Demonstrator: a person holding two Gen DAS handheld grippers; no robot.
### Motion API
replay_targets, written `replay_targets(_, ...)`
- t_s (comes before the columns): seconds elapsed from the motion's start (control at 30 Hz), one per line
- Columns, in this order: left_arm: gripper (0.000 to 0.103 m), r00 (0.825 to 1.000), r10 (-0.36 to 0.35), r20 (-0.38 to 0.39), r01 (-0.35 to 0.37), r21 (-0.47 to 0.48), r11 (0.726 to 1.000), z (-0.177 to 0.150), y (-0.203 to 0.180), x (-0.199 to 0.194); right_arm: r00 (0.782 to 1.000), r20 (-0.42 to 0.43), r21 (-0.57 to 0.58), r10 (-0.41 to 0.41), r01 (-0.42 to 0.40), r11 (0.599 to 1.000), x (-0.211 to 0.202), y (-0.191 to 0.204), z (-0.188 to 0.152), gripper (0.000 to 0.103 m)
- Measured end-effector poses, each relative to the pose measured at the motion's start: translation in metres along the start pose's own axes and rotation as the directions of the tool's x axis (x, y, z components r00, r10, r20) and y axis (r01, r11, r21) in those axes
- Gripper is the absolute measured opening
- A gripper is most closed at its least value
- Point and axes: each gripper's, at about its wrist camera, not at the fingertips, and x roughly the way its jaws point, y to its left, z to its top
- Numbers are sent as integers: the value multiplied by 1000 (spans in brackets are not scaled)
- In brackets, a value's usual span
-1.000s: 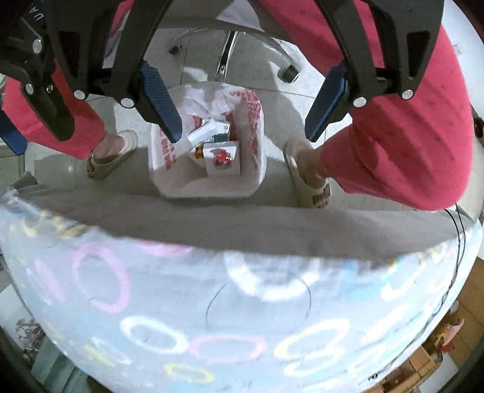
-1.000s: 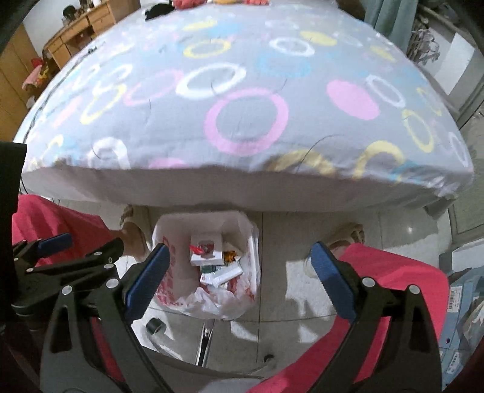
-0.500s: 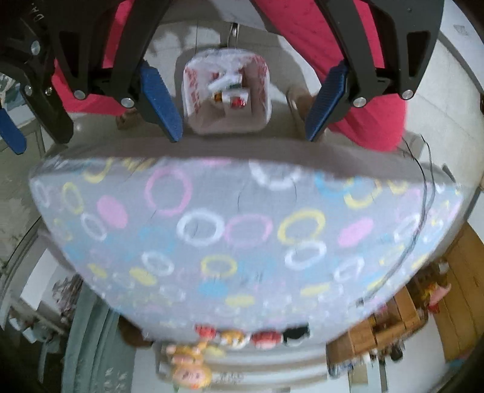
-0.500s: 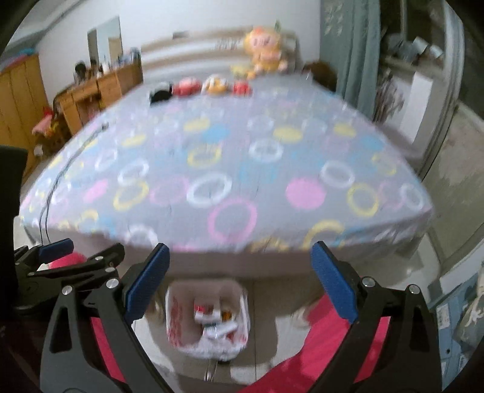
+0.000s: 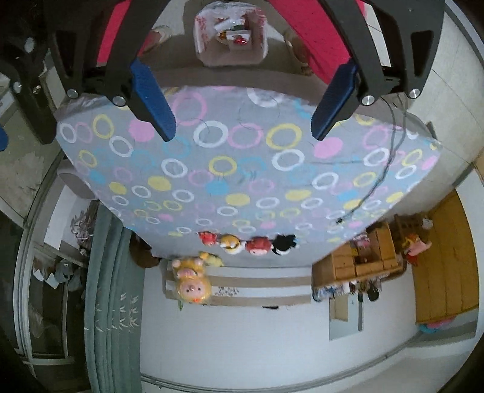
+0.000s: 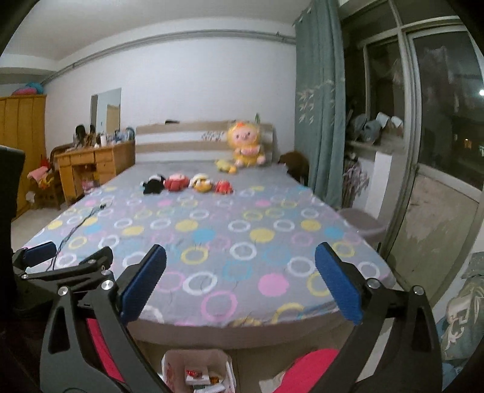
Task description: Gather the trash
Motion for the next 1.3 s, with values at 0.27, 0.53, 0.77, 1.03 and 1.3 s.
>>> replay_targets(0.27, 93, 998, 56, 27, -56, 15, 998, 0, -1, -20, 999, 36, -6, -30, 30, 1000, -16, -2, 8, 96)
replay_targets(0.53, 95, 999, 45, -1, -45, 14, 999, 0, -1, -16, 998, 35, -14, -54, 54, 998, -21, -2, 6, 96)
replay_targets(0.77, 95, 999, 43, -23, -43, 16, 999, -5, 1, -11, 998, 19, -16, -60, 60, 998, -18, 3, 4, 96)
replay_targets(1.03, 95, 999, 34, -35, -33, 16, 999, -5, 5, -10, 998, 19, -18, -64, 64, 998, -17, 4, 5, 96)
replay_targets(1.3, 95, 999, 33, -37, -33, 13, 999, -5, 4, -10, 998, 18, -19, -64, 64, 998, -17, 4, 5, 96)
